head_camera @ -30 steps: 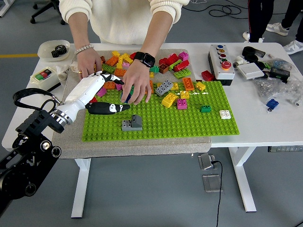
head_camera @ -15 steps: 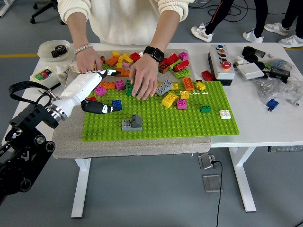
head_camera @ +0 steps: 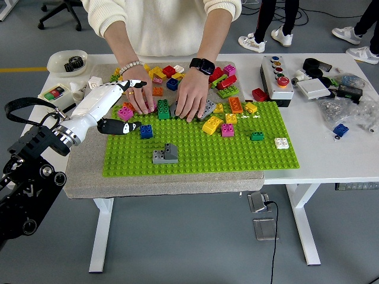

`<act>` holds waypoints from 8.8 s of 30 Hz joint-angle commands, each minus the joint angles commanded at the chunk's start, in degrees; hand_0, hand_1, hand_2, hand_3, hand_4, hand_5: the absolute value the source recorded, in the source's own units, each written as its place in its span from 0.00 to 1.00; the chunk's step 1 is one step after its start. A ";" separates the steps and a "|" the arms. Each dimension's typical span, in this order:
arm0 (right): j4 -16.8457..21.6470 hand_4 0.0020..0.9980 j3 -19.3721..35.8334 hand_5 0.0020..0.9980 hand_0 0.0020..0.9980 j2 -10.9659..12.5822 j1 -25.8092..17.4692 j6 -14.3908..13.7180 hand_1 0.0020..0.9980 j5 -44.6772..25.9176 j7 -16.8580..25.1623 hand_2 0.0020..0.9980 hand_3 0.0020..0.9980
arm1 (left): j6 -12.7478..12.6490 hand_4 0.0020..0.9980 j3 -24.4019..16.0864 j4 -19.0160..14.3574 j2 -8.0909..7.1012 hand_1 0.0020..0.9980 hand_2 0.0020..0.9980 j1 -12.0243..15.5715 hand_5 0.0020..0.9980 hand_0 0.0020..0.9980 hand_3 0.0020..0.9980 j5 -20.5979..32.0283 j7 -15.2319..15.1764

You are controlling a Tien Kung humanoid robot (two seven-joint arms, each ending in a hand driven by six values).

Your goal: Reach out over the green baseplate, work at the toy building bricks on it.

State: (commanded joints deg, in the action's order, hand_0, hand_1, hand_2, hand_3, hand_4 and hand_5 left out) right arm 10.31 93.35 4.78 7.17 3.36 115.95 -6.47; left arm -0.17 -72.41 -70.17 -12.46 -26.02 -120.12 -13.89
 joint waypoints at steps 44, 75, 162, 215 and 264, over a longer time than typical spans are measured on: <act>0.00 0.77 -0.10 0.50 0.74 0.03 0.37 -0.06 0.61 -0.63 0.05 0.64 0.54 | 2.25 0.83 -0.70 1.39 0.17 0.82 0.74 -1.14 0.10 0.85 0.78 0.12 0.02; 0.00 0.77 -0.47 0.49 0.74 0.08 0.29 0.14 0.62 -0.22 0.15 0.63 0.54 | 4.62 0.77 6.29 10.53 -0.49 0.77 0.70 -5.35 0.11 0.80 0.68 -5.18 0.49; 0.00 0.77 -1.36 0.49 0.74 0.36 0.64 0.35 0.62 -0.61 0.47 0.64 0.54 | 8.33 0.74 7.08 27.89 6.59 0.76 0.67 -15.04 0.15 0.78 0.66 -9.88 4.78; 0.00 0.77 -1.31 0.49 0.74 0.43 0.92 0.40 0.62 -0.49 0.49 0.64 0.54 | 5.63 0.53 9.86 32.48 7.68 0.73 0.61 -16.93 0.16 0.76 0.59 -9.88 5.53; 0.00 0.77 -0.46 0.49 0.74 0.55 0.61 0.12 0.62 -0.90 0.42 0.64 0.54 | 7.56 0.53 7.84 23.03 5.13 0.70 0.60 -15.50 0.17 0.70 0.57 -9.88 7.53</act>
State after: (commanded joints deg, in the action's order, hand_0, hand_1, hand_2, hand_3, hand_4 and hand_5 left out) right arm 10.31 92.89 5.33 7.78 3.48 115.06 -6.05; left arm 7.38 -64.58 -47.14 -7.33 -41.52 -130.00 -6.36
